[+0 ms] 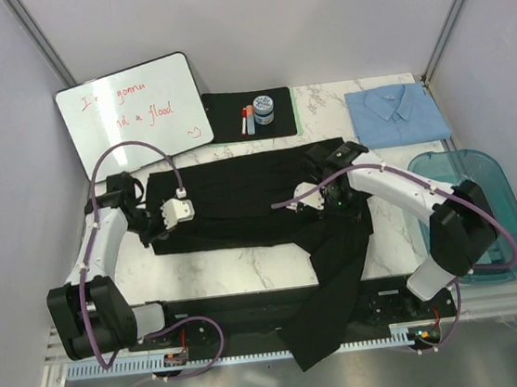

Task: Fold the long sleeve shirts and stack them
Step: Fold the shirt

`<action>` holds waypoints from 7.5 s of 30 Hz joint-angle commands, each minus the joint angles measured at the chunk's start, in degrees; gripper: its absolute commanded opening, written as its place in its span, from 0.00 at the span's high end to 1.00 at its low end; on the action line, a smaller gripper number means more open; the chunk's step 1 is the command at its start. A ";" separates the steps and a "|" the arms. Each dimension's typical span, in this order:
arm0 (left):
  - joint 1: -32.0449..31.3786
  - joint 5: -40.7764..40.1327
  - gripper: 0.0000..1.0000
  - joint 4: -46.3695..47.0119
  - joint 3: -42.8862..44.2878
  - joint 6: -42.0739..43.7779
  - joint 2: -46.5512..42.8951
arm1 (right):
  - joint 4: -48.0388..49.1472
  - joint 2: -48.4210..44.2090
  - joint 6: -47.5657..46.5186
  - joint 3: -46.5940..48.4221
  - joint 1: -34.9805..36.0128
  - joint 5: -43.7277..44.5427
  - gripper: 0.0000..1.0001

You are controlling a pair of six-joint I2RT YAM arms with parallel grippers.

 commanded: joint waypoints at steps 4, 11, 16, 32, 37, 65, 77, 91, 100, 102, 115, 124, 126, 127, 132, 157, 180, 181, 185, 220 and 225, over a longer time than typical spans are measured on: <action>1.23 3.07 0.98 1.00 6.60 -2.13 3.97 | -4.69 8.91 -7.87 14.69 -4.19 3.72 1.00; 1.94 3.33 0.98 2.31 10.04 -2.22 8.54 | -8.99 17.35 -12.09 29.54 -6.65 4.25 1.00; 2.29 4.47 0.98 2.93 11.71 -2.48 10.65 | -11.19 20.34 -14.21 35.61 -6.92 5.39 1.00; 3.26 1.13 0.97 12.15 10.22 -6.95 18.73 | -7.25 29.05 -13.69 39.76 -8.76 4.95 0.96; 3.17 -0.98 0.96 17.24 10.30 -13.36 23.04 | -1.01 29.84 -10.96 37.47 -10.17 6.01 1.00; 2.29 -5.20 0.67 26.05 11.97 -29.10 26.39 | 4.28 28.17 -1.03 30.26 -15.79 -2.61 0.93; 2.82 -1.67 0.19 17.35 5.57 -34.12 5.92 | -1.69 26.06 6.27 37.89 -21.23 -16.91 0.21; 4.31 -4.84 0.25 19.88 -0.77 -37.90 11.18 | -1.01 26.05 5.92 22.53 -29.24 -21.60 0.33; 4.49 -11.34 0.40 24.20 -1.56 -38.16 19.52 | 3.92 30.28 5.92 17.79 -29.24 -15.71 0.44; 4.40 -11.87 0.49 24.20 -1.91 -37.37 20.23 | 4.79 29.50 5.74 16.12 -29.16 -14.74 0.48; 4.49 -10.92 0.63 14.20 -13.78 -28.67 5.84 | 3.14 18.86 2.40 1.61 -27.66 -12.71 0.50; 4.49 1.65 0.35 4.08 3.35 -27.62 3.96 | -6.98 13.14 -1.29 15.65 -27.66 -23.17 0.40; 4.57 2.71 0.32 3.55 5.46 -27.53 4.68 | -6.54 12.97 -2.42 17.16 -27.14 -23.88 0.37; 4.49 4.37 0.32 3.37 5.73 -26.74 4.68 | -5.58 13.14 -1.56 18.12 -26.70 -23.18 0.37; -1.20 15.62 0.31 2.14 5.57 -25.86 -1.02 | -5.30 16.48 0.12 20.68 -24.85 -24.22 0.51; -64.80 12.29 0.13 50.91 -21.15 -78.14 -18.57 | -7.87 -2.92 -19.29 2.24 -19.68 -40.84 0.41; -18.10 16.60 0.05 34.83 -13.25 -90.11 -33.99 | 34.16 -8.74 -19.48 -22.38 35.88 -25.02 0.31; -18.10 16.95 0.05 34.83 -13.60 -90.02 -34.17 | 34.16 -8.13 -20.09 -22.47 35.88 -25.11 0.30; -18.01 17.92 0.05 35.10 -14.13 -90.02 -34.17 | 33.90 -6.11 -21.32 -22.13 36.32 -25.90 0.30; -16.87 5.09 0.01 31.14 4.15 -83.25 -22.92 | 30.27 -0.23 -6.14 26.20 -3.30 -27.65 1.00; -16.87 0.80 0.01 31.23 4.77 -79.84 -22.83 | 39.68 7.15 -1.65 36.21 -7.97 -24.60 1.00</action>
